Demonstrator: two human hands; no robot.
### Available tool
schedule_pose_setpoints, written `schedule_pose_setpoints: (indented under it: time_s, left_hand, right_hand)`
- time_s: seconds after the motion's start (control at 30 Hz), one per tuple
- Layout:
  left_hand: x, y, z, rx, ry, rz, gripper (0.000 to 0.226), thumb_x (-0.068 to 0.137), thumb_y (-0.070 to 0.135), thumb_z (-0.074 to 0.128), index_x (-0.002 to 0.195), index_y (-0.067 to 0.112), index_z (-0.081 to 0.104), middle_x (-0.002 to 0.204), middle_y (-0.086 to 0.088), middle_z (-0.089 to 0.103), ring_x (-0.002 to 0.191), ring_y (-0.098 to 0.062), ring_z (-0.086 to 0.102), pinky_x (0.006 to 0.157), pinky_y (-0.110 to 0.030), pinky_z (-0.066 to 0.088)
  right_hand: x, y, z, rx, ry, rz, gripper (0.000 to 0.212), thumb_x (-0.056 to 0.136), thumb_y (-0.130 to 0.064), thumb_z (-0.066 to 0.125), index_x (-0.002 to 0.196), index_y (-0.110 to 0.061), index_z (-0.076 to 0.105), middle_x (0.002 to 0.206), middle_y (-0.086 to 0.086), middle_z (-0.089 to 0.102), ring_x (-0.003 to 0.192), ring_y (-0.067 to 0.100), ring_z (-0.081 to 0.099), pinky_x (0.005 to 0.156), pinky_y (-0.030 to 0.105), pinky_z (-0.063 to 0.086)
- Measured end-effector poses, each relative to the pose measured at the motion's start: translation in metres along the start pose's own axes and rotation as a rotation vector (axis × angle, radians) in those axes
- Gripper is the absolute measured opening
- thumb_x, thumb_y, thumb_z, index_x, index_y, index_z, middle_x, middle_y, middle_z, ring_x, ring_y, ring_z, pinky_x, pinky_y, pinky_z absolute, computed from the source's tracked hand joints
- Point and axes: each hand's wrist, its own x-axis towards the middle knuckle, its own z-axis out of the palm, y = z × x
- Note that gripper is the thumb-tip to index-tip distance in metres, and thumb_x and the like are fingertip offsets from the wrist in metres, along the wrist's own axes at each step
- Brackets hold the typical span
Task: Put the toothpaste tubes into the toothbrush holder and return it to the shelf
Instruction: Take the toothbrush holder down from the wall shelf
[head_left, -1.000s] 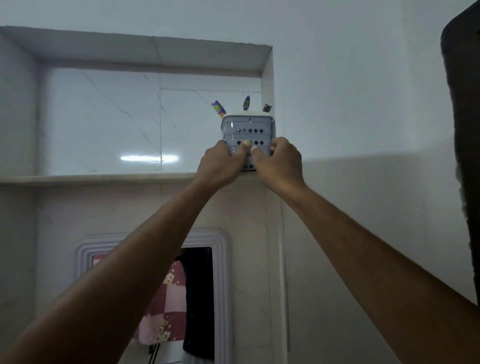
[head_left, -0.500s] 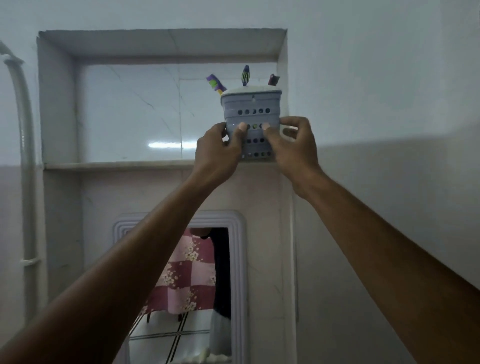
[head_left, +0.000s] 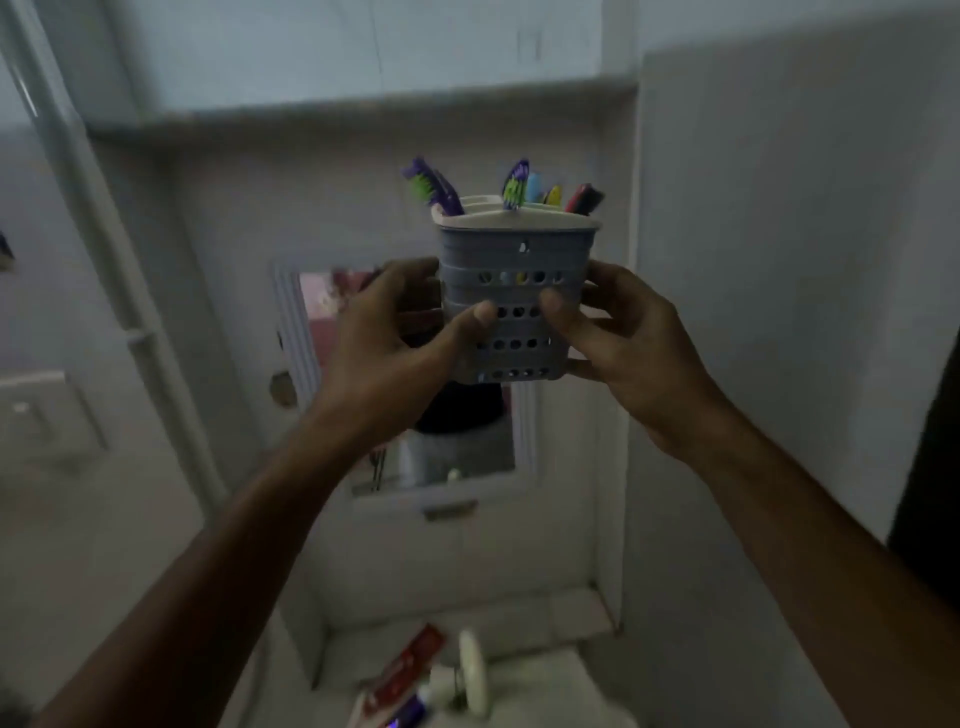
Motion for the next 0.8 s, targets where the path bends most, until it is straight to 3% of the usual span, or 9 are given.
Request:
schedule_pose_setpoints:
  time_s: [0.1,0.2,0.27,0.37,0.5,0.63,0.73,0.8]
  left_hand:
    - [-0.051,-0.045,0.004,-0.076,-0.084,-0.117,0.066,0.094,0.04,0.079,0.152,0.02,0.056,0.124,0.022,0.066,0.099,0.025,0.065,0.081,-0.005,0.057]
    - [-0.095,-0.086,0.013,-0.104,-0.109,-0.252,0.07,0.093,0.043,0.083,0.153,0.021,0.056,0.138,0.012,0.069,0.121,-0.002,0.07,0.102,-0.035,0.063]
    - [-0.12,-0.108,0.022,-0.119,-0.124,-0.314,0.073,0.089,0.049,0.084,0.153,0.024,0.057,0.144,0.009,0.067,0.129,-0.014,0.069,0.107,-0.047,0.061]
    - [-0.157,-0.134,0.042,-0.173,-0.134,-0.391,0.069,0.092,0.042,0.085,0.152,0.024,0.057,0.145,0.009,0.066,0.132,-0.014,0.067,0.108,-0.044,0.06]
    - [-0.196,-0.163,0.075,-0.175,-0.163,-0.452,0.07,0.091,0.038,0.085,0.153,0.026,0.055,0.15,0.009,0.064,0.136,-0.012,0.063,0.109,-0.043,0.059]
    - [-0.225,-0.185,0.117,-0.1,-0.199,-0.478,0.069,0.093,0.031,0.084,0.154,0.027,0.053,0.15,0.011,0.062,0.116,-0.001,0.065,0.093,-0.036,0.061]
    - [-0.243,-0.196,0.158,-0.087,-0.236,-0.517,0.065,0.097,0.024,0.08,0.155,0.021,0.049,0.145,0.01,0.061,0.108,0.009,0.06,0.088,-0.029,0.059]
    - [-0.255,-0.205,0.188,-0.114,-0.255,-0.561,0.058,0.099,0.017,0.076,0.151,0.018,0.05,0.135,0.011,0.062,0.104,0.014,0.061,0.087,-0.021,0.057]
  right_hand:
    - [-0.046,0.045,0.015,-0.07,-0.032,0.074,0.05,0.101,-0.031,0.079,0.147,-0.023,0.065,0.14,-0.005,0.074,0.116,0.017,0.08,0.094,0.046,0.068]
    - [-0.088,0.085,0.023,-0.106,-0.045,0.17,0.054,0.096,-0.04,0.083,0.146,-0.026,0.066,0.142,-0.007,0.074,0.12,0.021,0.079,0.098,0.053,0.066]
    - [-0.111,0.109,0.025,-0.13,-0.043,0.236,0.065,0.09,-0.048,0.084,0.148,-0.025,0.065,0.145,-0.007,0.073,0.124,0.023,0.077,0.1,0.054,0.065]
    - [-0.143,0.147,0.023,-0.136,-0.038,0.312,0.074,0.086,-0.052,0.084,0.149,-0.023,0.062,0.148,-0.004,0.07,0.127,0.026,0.075,0.102,0.052,0.064]
    - [-0.178,0.193,0.01,-0.164,-0.039,0.397,0.069,0.089,-0.04,0.084,0.149,-0.016,0.06,0.15,0.001,0.069,0.127,0.027,0.074,0.102,0.041,0.063]
    - [-0.203,0.234,-0.015,-0.237,-0.086,0.502,0.059,0.098,-0.02,0.083,0.15,-0.014,0.058,0.148,0.004,0.069,0.129,0.03,0.072,0.101,0.037,0.063]
    - [-0.215,0.26,-0.04,-0.3,-0.11,0.552,0.058,0.099,-0.017,0.082,0.151,-0.016,0.057,0.147,0.001,0.069,0.128,0.025,0.071,0.092,0.022,0.062]
    - [-0.22,0.279,-0.057,-0.329,-0.131,0.586,0.062,0.098,-0.017,0.083,0.153,-0.017,0.055,0.148,0.0,0.068,0.13,0.022,0.069,0.095,0.021,0.059]
